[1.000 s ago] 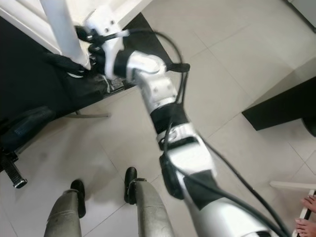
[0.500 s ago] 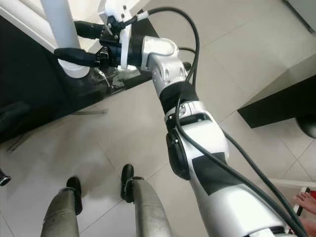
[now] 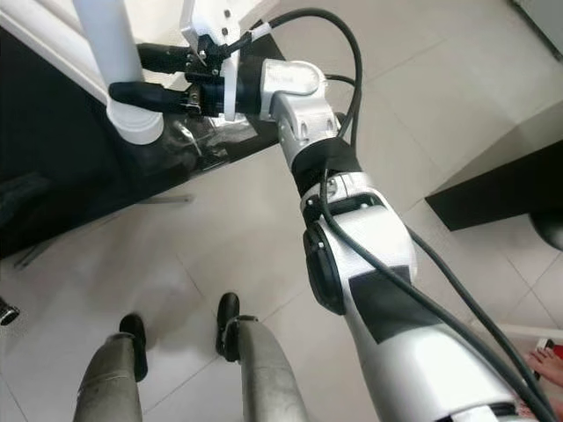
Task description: Building children table
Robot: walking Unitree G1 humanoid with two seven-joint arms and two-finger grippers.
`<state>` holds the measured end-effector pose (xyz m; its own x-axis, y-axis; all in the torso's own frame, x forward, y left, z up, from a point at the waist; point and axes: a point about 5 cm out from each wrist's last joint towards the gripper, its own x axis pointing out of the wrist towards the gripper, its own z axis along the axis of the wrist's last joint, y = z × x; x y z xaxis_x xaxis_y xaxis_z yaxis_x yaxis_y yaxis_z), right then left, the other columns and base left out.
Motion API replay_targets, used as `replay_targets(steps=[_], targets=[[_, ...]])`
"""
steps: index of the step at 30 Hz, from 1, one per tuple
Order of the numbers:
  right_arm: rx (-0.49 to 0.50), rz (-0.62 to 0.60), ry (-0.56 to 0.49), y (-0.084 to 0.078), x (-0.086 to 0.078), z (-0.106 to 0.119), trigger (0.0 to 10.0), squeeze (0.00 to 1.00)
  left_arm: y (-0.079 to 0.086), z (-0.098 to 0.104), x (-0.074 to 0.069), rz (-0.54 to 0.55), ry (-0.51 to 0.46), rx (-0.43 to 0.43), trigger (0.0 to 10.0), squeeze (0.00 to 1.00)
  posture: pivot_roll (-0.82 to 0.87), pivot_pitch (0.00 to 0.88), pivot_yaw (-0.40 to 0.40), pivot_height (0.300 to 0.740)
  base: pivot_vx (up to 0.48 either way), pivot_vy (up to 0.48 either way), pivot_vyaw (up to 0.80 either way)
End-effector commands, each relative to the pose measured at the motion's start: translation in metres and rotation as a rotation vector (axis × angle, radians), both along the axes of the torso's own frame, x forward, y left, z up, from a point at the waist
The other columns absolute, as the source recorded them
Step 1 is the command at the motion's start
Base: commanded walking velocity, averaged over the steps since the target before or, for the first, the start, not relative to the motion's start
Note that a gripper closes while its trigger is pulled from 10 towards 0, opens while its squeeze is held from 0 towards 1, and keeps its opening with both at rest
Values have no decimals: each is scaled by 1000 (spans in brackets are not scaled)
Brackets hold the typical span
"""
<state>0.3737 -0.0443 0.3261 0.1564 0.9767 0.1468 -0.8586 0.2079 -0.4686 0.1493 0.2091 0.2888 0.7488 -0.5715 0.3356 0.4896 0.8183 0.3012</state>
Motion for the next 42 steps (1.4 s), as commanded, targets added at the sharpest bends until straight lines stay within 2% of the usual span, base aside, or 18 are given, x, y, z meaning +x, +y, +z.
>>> replay_targets(steps=[1, 2, 3, 4, 7, 14, 15, 18, 19, 20, 21, 29, 30, 32, 34, 36, 37, 42], targets=[[-1, -243, 142, -15, 10, -47, 0, 0, -3, -3, -2, -19, 1, -10, 10000, 0, 147, 442, -237, 740, 0, 0, 0], [-1, -243, 142, -15, 10, -47, 0, 0, -3, -3, -2, -19, 1, -10, 10000, 0, 147, 442, -237, 740, 0, 0, 0], [218, -762, 313, -17, -6, -99, 0, 0, -1, -3, 1, -30, 4, -20, 10000, 0, 122, 445, -217, 740, 0, 0, 0], [235, -863, 323, -12, -26, -117, 0, 0, -1, -4, 4, -37, 4, -23, 10000, 0, 111, 443, -201, 740, 0, 0, 0], [232, -870, 303, -3, -47, -128, 0, 0, -1, -3, 6, -44, 3, -24, 10000, 0, 111, 443, -201, 740, 0, 0, 0], [242, -767, 239, 22, -41, -108, 0, 0, -1, -4, 12, -65, -3, -32, 10000, 0, 110, 412, -171, 740, 0, 0, 0], [236, -773, 238, 21, -41, -108, 2902, 0, -1, -4, 12, -67, -4, -31, 10000, 0, 112, 413, -167, 740, 0, 0, 0], [232, -799, 243, 21, -45, -107, 2902, 0, -1, -4, 13, -68, -5, -31, 10000, 0, 112, 413, -167, 740, 0, 0, 0], [224, -820, 248, 19, -49, -99, 10000, 0, -1, -3, 13, -70, -7, -28, 10000, 0, 112, 413, -167, 740, 0, 0, 0], [224, -820, 248, 19, -49, -99, 10000, 0, -1, -3, 13, -70, -7, -28, 10000, 0, 112, 413, -167, 740, 0, 0, 0], [226, -758, 238, 18, -49, -89, 10000, 1000, -1, -3, 13, -71, -9, -27, 10000, 0, 108, 413, -169, 740, 0, 0, 0], [253, -469, 120, 19, -35, -59, 10000, 1000, -4, -4, 14, -76, -12, -31, 10000, 0, 110, 412, -181, 740, 0, 0, 0], [245, -377, 119, 19, -32, -50, 10000, 0, -4, -4, 15, -75, -14, -32, 10000, 0, 108, 409, -184, 740, 0, 0, 0], [245, -377, 119, 19, -32, -50, 10000, 0, -4, -4, 15, -75, -14, -32, 10000, 0, 108, 409, -184, 740, 0, 0, 0], [164, -106, 115, 21, -31, -31, 10000, 0, -5, -4, 15, -76, -16, -33, 10000, 0, 116, 411, -187, 740, 0, 0, 0], [164, -106, 115, 21, -31, -31, 10000, 0, -5, -4, 15, -76, -16, -33, 10000, 0, 116, 411, -187, 740, 0, 0, 0], [78, 51, 116, 22, -33, -25, 10000, 0, -6, -4, 15, -76, -17, -34, 10000, 0, 117, 411, -189, 740, 0, 0, 0], [22, 148, 127, 24, -31, -19, 10000, 0, -6, -4, 14, -76, -17, -33, 10000, 0, 127, 415, -191, 740, 0, 0, 0]])
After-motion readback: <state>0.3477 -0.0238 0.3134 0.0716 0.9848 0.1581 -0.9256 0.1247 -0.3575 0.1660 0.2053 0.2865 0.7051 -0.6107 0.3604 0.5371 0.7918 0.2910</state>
